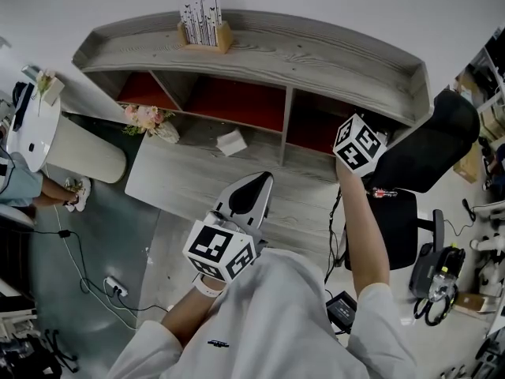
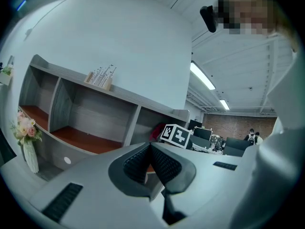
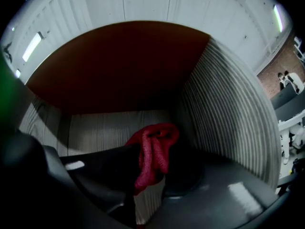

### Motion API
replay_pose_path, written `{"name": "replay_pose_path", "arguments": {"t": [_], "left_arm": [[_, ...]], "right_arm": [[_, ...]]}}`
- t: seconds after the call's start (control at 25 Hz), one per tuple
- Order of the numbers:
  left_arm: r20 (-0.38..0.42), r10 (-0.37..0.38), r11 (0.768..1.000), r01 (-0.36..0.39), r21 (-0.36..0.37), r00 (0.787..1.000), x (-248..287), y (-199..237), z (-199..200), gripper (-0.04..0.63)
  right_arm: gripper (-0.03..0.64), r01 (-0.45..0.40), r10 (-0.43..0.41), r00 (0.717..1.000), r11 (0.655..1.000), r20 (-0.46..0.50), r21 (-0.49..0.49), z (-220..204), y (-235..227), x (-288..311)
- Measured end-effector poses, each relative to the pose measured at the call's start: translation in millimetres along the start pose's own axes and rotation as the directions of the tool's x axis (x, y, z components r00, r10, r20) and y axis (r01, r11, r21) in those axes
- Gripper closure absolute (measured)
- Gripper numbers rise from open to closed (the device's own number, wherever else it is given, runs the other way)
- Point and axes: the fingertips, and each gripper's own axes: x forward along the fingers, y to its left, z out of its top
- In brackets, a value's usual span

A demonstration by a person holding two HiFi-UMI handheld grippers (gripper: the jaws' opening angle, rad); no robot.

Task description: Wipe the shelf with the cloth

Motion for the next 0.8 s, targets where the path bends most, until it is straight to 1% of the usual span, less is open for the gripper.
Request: {"name": "replay_pose_path", "arguments": {"t": [0.08, 0.28, 0.4, 0.48, 0.6, 0.68, 0.8], "left_arm": [[-0.001, 0.007, 1.0, -0.007, -0.003, 1.0, -1, 3, 0, 0.589], [-0.003, 0.027, 1.0, -0.027, -0.009, 1.0, -4, 9, -2, 0.589], [-0.002, 0.036, 0.999, -0.036, -0.012, 0.999, -5, 12, -2, 0.589], [-0.001, 0.041, 0.999, -0.041, -0.013, 0.999, -6, 13, -2, 0.589], [-0.001, 0.047, 0.999, -0.047, -0.013, 0.999, -7, 14, -3, 0.589], [-0.001, 0.049, 0.999, -0.049, -0.011, 0.999, -7, 15, -2, 0.589], [0.001, 0.053, 0.999, -0.053, -0.011, 0.999, -8, 15, -1, 0.589]], "right_arm": [[0.509, 0.013, -0.013, 1.0, 1.0, -0.025, -0.015, -11, -2, -1], [0.512, 0.045, -0.047, 0.994, 0.999, -0.095, -0.014, -41, -8, -4], [0.512, 0.068, -0.07, 0.987, 0.997, -0.141, -0.02, -54, -11, -5], [0.513, 0.068, -0.069, 0.981, 0.998, -0.182, -0.014, -64, -12, -6], [0.514, 0.035, -0.028, 0.97, 0.999, -0.243, 0.023, -79, -8, -9], [0.514, -0.022, 0.031, 0.967, 0.999, -0.252, 0.04, -81, 5, -9], [0.514, -0.122, 0.123, 0.963, 0.992, -0.24, 0.021, -76, 38, -10]]}}
